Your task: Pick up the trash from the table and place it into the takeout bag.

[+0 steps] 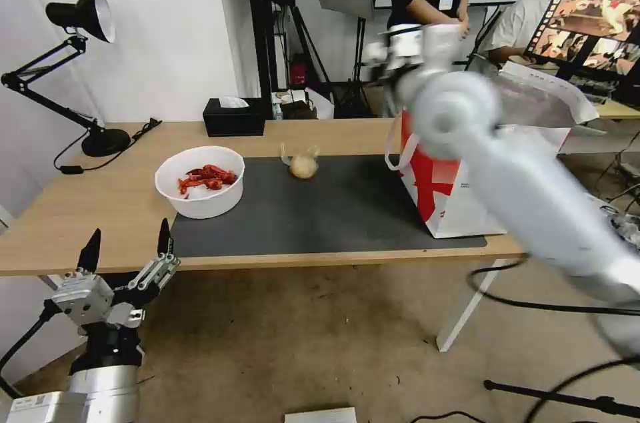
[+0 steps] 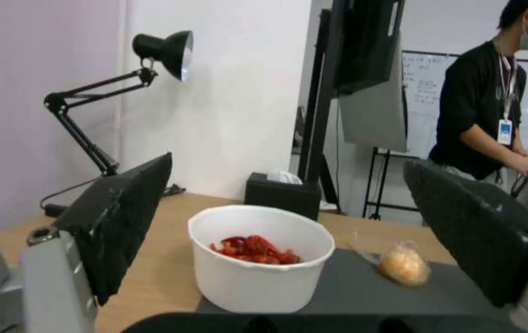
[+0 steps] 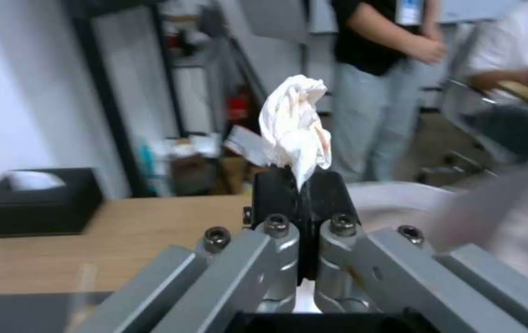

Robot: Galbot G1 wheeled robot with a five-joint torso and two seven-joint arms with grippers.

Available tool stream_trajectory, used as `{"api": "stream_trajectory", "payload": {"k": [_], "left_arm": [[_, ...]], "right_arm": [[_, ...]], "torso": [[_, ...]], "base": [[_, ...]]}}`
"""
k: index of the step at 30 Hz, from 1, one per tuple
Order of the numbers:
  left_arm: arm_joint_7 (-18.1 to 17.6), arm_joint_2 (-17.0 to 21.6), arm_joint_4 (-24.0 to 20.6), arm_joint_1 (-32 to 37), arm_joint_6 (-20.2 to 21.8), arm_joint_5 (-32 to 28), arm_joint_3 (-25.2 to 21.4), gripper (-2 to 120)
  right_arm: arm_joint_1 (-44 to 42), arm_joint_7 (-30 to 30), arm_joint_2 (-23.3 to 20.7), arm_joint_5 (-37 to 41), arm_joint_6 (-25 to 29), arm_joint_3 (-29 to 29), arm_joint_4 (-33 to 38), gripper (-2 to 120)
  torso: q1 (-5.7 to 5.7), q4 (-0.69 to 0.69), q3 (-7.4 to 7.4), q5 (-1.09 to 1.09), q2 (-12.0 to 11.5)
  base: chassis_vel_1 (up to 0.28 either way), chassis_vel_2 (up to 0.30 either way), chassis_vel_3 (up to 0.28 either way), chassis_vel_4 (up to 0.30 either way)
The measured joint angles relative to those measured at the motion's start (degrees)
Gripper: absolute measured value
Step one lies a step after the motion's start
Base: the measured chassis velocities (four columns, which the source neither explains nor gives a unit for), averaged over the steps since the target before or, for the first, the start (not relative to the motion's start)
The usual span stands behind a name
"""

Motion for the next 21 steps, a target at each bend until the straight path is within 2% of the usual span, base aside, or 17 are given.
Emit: {"api": "stream_trajectory", "payload": {"k": [6, 9, 10, 12, 13, 16, 17, 20, 21], "left_arm": [[0.01, 0.06, 0.0, -0.04, -0.08, 0.02, 0.19, 100], [0.06, 0.38, 0.0, -0.02, -0.19, 0.16, 0.37, 100], [0.06, 0.38, 0.0, -0.02, -0.19, 0.16, 0.37, 100], [0.09, 0.58, 0.0, 0.02, -0.32, 0.36, 0.4, 100], [0.09, 0.58, 0.0, 0.02, -0.32, 0.36, 0.4, 100], [0.15, 0.59, 0.0, 0.16, -0.44, 0.59, 0.49, 100], [0.15, 0.59, 0.0, 0.16, -0.44, 0.59, 0.49, 100], [0.18, 0.59, 0.0, 0.23, -0.46, 1.06, 0.77, 100], [0.18, 0.59, 0.0, 0.23, -0.46, 1.06, 0.77, 100]], "right_arm": [[-4.33, 1.24, -4.83, 5.92, -1.41, 5.89, 1.37, 0], [-5.78, 4.33, -5.4, 11.51, -1.55, 8.98, 1.35, 12], [-5.78, 4.33, -5.4, 11.51, -1.55, 8.98, 1.35, 12], [-6.43, 5.94, -5.71, 14.18, -1.65, 10.46, 1.47, 24], [-6.43, 5.94, -5.71, 14.18, -1.65, 10.46, 1.47, 24], [-7.78, 5.92, -6.66, 14.44, -1.76, 11.73, 2.11, 39], [-7.78, 5.92, -6.66, 14.44, -1.76, 11.73, 2.11, 39], [-10.34, 4.08, -7.96, 13.58, -1.79, 13.43, 3.79, 53], [-10.34, 4.08, -7.96, 13.58, -1.79, 13.43, 3.79, 53]], "torso": [[-0.01, 0.01, 0.0, -0.02, 0.0], [0.0, 0.03, 0.0, -0.02, 0.0], [0.0, 0.03, 0.0, -0.02, 0.0], [0.0, 0.05, 0.0, -0.04, 0.0], [0.0, 0.05, 0.0, -0.04, 0.0], [-0.01, 0.03, 0.0, -0.04, 0.0], [-0.01, 0.03, 0.0, -0.04, 0.0], [0.0, 0.04, 0.0, -0.04, 0.0], [0.0, 0.04, 0.0, -0.04, 0.0]], "base": [[0.0, 0.0, 0.0, 0.0], [0.0, 0.0, 0.0, 0.0], [0.0, 0.0, 0.0, 0.0], [0.0, 0.0, 0.0, 0.0], [0.0, 0.0, 0.0, 0.0], [0.0, 0.0, 0.0, 0.0], [0.0, 0.0, 0.0, 0.0], [0.0, 0.0, 0.0, 0.0], [0.0, 0.0, 0.0, 0.0]]}}
